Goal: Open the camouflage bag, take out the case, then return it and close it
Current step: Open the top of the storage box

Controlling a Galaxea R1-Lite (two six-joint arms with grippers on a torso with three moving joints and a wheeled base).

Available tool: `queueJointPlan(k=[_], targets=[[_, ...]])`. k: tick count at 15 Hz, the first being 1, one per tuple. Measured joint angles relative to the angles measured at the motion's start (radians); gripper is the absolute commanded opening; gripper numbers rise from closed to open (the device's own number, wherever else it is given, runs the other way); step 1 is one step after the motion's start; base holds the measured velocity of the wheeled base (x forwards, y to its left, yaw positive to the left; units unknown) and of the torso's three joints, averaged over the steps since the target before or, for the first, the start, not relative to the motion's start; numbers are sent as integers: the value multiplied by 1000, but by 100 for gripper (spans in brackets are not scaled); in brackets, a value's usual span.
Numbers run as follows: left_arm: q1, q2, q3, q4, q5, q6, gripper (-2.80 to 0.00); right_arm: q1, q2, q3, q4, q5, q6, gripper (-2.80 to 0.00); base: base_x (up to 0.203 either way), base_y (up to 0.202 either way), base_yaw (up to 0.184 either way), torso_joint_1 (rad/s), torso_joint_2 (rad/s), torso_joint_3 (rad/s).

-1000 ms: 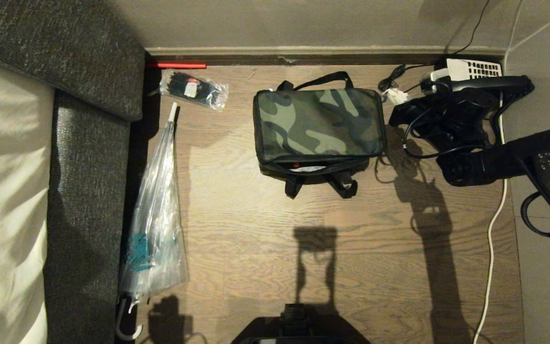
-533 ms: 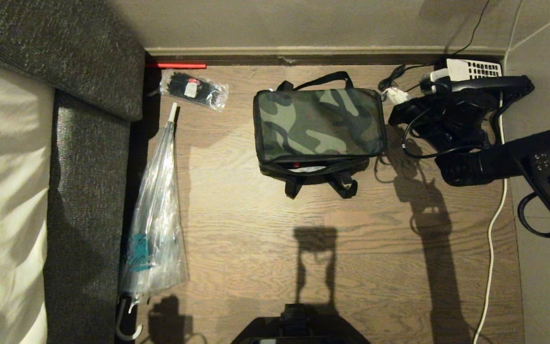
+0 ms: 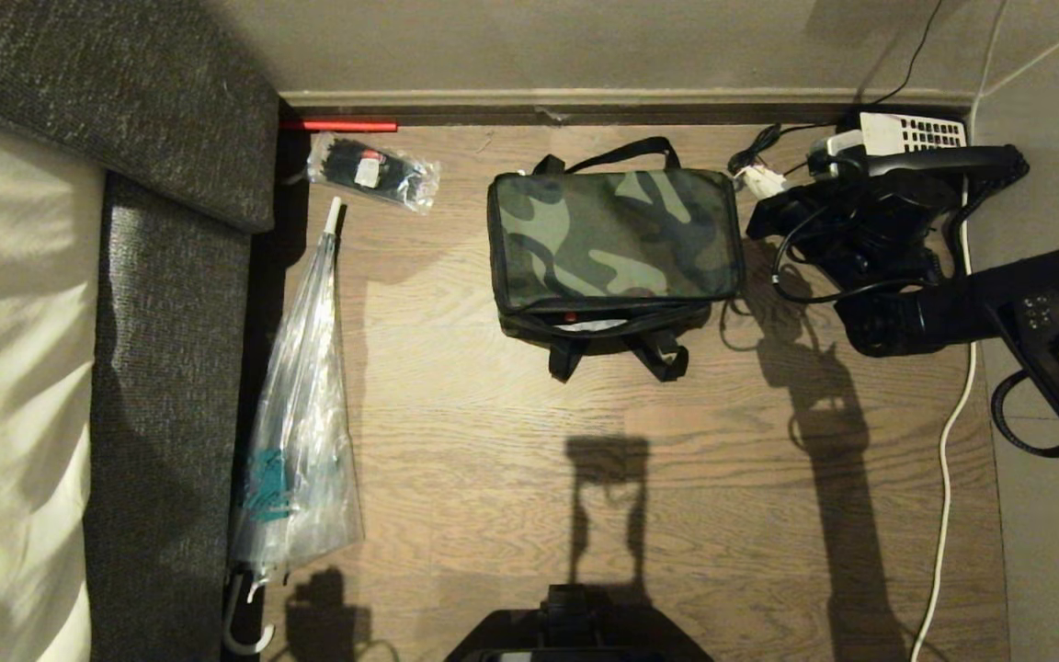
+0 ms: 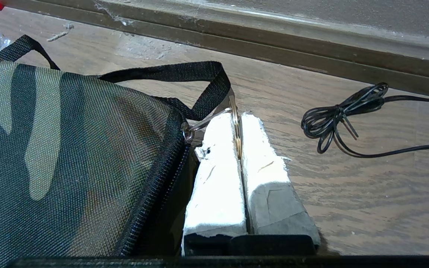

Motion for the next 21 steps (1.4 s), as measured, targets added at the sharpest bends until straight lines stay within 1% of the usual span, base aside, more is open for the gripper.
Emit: queueJointPlan(k=[12,13,18,21], targets=[[0,0,0,0,0,0,-280,3,12,2,1,-1,-9,-280,0,0,0,0,0,0],[0,0,0,0,0,0,-280,4,12,4,2,-2,-14,0,0,0,0,0,0,0],[0,0,0,0,0,0,-280,3,13,29,1,-2,-19,0,0,0,0,0,0,0],[0,0,0,0,0,-1,-280,-2,-4,134,2,7,-18,0,0,0,0,0,0,0]])
